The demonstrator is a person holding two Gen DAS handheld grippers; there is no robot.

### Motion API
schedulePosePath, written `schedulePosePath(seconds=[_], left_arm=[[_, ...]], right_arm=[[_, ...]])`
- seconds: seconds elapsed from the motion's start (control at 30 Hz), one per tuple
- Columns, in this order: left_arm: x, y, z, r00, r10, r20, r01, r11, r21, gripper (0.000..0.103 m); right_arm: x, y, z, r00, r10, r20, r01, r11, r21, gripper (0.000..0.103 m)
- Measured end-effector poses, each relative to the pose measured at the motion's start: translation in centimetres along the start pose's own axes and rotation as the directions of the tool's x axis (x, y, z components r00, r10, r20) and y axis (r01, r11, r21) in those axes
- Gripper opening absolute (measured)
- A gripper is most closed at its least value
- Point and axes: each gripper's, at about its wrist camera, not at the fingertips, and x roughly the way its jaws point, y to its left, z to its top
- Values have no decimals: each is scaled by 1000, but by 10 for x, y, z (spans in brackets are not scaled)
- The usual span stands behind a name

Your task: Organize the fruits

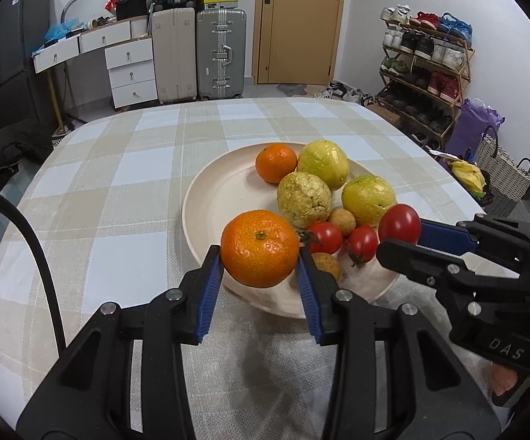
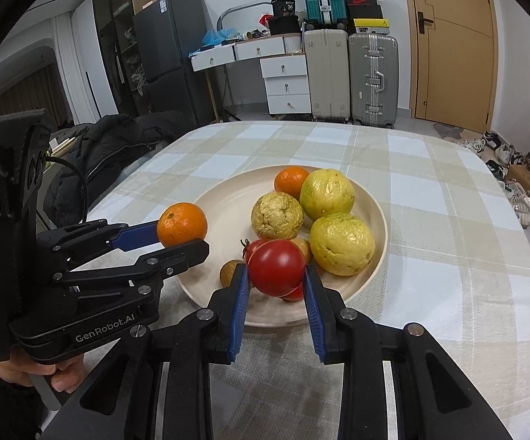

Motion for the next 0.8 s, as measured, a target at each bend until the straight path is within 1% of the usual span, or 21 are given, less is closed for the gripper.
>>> schedulePosePath(seconds=[0.1,0.33,0.4,0.47,0.53,0.57,0.6,0.63,0.7,0.73,0.77,0.8], left_arm=[[5,0,0,1000,8,-5,-8,1000,3,37],[11,-3,0,1000,12,-14,-12,1000,23,37],[9,-6,-1,1000,12,-14,-12,999,36,38],[8,-8,-3,1000,13,-15,-12,999,49,38],[4,-9,-5,1000,13,-11,-12,998,55,40],[2,-9,-5,1000,14,-5,-14,998,56,43],[-1,-9,-6,1000,15,1,-16,998,56,50],[-5,-8,-7,1000,16,12,-16,998,57,54],[-13,-8,-8,999,12,34,-14,998,60,66],[-18,-7,-9,999,19,45,-22,998,61,73],[-23,-7,-10,998,25,60,-29,998,62,76],[-27,-6,-11,997,29,74,-34,998,58,81]], right_arm=[[6,4,-3,1000,-7,-20,6,1000,-25,30],[13,7,-7,999,5,-40,-6,999,-34,30],[14,8,-9,999,6,-48,-8,999,-44,32],[13,11,-11,999,-26,-42,23,998,-62,32],[9,14,-14,999,-37,-35,34,996,-84,37],[7,15,-15,999,-44,-28,41,995,-91,40],[5,16,-16,998,-51,-21,49,994,-98,40],[2,17,-17,998,-57,-15,55,993,-102,41],[-2,16,-18,998,-57,-9,55,993,-103,49],[-5,15,-19,998,-59,0,58,993,-102,51],[-8,14,-20,998,-56,6,57,993,-100,53],[-11,13,-20,999,-52,11,53,994,-97,60]])
